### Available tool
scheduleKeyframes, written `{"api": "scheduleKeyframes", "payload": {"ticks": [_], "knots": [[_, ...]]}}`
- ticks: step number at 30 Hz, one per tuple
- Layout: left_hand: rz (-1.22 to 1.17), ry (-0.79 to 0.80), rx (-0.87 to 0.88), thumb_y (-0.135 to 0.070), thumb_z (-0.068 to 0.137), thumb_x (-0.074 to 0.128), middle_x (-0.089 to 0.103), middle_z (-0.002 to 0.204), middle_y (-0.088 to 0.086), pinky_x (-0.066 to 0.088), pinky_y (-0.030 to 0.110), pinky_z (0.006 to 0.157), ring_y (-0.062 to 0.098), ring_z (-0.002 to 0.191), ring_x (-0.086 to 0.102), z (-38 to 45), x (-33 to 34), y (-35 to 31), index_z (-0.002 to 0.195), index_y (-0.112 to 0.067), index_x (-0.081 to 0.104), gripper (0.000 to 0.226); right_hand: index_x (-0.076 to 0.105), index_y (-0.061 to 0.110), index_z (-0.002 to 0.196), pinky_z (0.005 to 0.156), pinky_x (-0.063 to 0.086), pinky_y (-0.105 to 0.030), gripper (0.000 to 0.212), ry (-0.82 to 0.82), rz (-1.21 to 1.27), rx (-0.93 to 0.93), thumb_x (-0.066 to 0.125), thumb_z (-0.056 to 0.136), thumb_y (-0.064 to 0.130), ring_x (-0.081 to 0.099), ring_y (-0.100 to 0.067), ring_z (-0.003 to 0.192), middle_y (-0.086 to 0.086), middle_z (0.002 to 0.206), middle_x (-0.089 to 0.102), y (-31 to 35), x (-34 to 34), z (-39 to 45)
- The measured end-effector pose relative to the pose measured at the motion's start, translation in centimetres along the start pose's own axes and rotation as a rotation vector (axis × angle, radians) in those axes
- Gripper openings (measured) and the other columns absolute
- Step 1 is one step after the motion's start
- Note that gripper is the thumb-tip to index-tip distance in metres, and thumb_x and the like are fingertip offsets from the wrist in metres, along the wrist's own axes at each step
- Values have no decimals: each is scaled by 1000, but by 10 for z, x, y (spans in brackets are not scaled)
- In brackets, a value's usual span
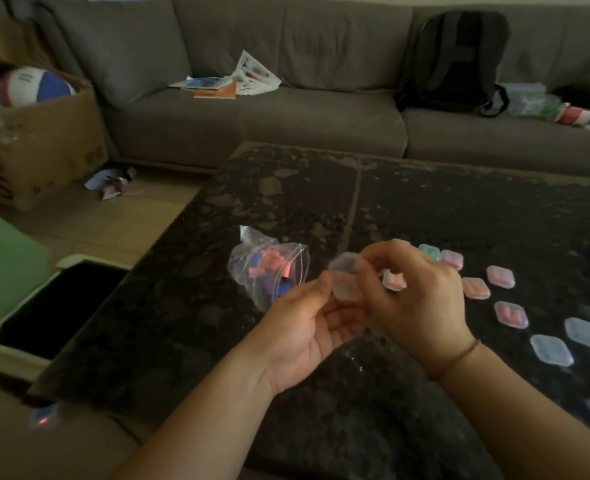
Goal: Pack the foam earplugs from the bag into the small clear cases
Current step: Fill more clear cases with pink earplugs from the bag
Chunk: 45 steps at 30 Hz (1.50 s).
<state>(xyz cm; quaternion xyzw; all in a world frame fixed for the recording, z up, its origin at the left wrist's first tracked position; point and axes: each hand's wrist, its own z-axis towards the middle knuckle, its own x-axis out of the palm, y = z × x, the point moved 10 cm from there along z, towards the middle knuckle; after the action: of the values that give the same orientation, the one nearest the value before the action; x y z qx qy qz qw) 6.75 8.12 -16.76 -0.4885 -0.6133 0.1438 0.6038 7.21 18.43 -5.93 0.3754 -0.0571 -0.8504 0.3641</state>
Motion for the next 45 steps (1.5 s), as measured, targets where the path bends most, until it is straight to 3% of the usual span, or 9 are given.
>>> {"api": "scheduleKeyframes", "payload": {"ticks": [6, 11, 18, 22, 25, 31, 36, 41, 45], "knots": [[140, 181, -161, -33, 98, 50, 72, 107, 15, 56, 38, 91, 25, 95, 70, -13, 6, 17, 115, -10, 73, 37, 61, 35, 95, 64, 57, -27, 16, 223, 42, 129, 53, 88, 46, 63, 1, 75, 18, 83, 63, -17, 26, -5], [121, 144, -165, -43, 101, 45, 71, 119, 16, 57, 39, 86, 26, 100, 71, -17, -5, 4, 129, -14, 68, 46, 65, 30, 98, 61, 57, -29, 28, 195, 66, 64, 48, 90, 50, 65, -3, 74, 15, 84, 67, -2, 25, 2], [133, -226, 25, -47, 95, 49, 69, 83, 8, 55, 31, 62, 17, 69, 64, -24, -68, -57, 117, -7, 70, 51, 66, 31, 101, 68, 57, -28, 19, 170, 188, 266, 55, 89, 40, 65, -2, 78, 14, 85, 67, -5, 50, 5], [-39, -457, 148, -47, 105, 40, 64, 75, 5, 48, 31, 65, 17, 69, 56, -38, -103, -85, 105, -10, 67, 46, 62, 39, 112, 79, 57, -29, 20, 602, -73, 315, 55, 93, 39, 63, -2, 84, 13, 96, 68, -11, 114, -13], [-87, -552, 151, -47, 106, 39, 60, 78, 6, 46, 31, 65, 17, 69, 53, -45, -113, -86, 104, -10, 67, 46, 59, 41, 116, 78, 57, -29, 25, 723, -149, 289, 55, 91, 47, 64, -3, 84, 13, 94, 67, -5, 136, -22], [-35, -608, 116, -50, 105, 39, 61, 80, 6, 45, 32, 64, 18, 68, 52, -49, -115, -85, 103, -11, 69, 49, 59, 38, 111, 74, 56, -29, 28, 654, -267, 299, 51, 90, 57, 64, -7, 82, 11, 95, 68, 0, 139, -21], [-115, -658, 108, -50, 105, 40, 62, 85, 6, 45, 33, 66, 18, 69, 52, -53, -122, -85, 104, -11, 70, 49, 60, 33, 103, 66, 56, -29, 24, 502, -238, 316, 44, 97, 49, 62, -6, 71, 11, 86, 64, 0, 135, -2], [-131, -648, 95, -49, 105, 40, 62, 84, 6, 45, 32, 64, 17, 67, 52, -50, -120, -82, 105, -11, 70, 49, 60, 27, 101, 69, 57, -33, 24, 633, -321, 451, 45, 98, 46, 63, -11, 70, 7, 82, 62, -29, 153, -7], [-120, -643, 81, -49, 105, 41, 63, 83, 6, 45, 32, 63, 17, 67, 53, -48, -120, -79, 105, -11, 71, 49, 62, 26, 99, 60, 52, -27, 31, 639, -357, 518, 50, 93, 54, 60, -11, 67, 8, 75, 58, -38, 159, -3]]}}
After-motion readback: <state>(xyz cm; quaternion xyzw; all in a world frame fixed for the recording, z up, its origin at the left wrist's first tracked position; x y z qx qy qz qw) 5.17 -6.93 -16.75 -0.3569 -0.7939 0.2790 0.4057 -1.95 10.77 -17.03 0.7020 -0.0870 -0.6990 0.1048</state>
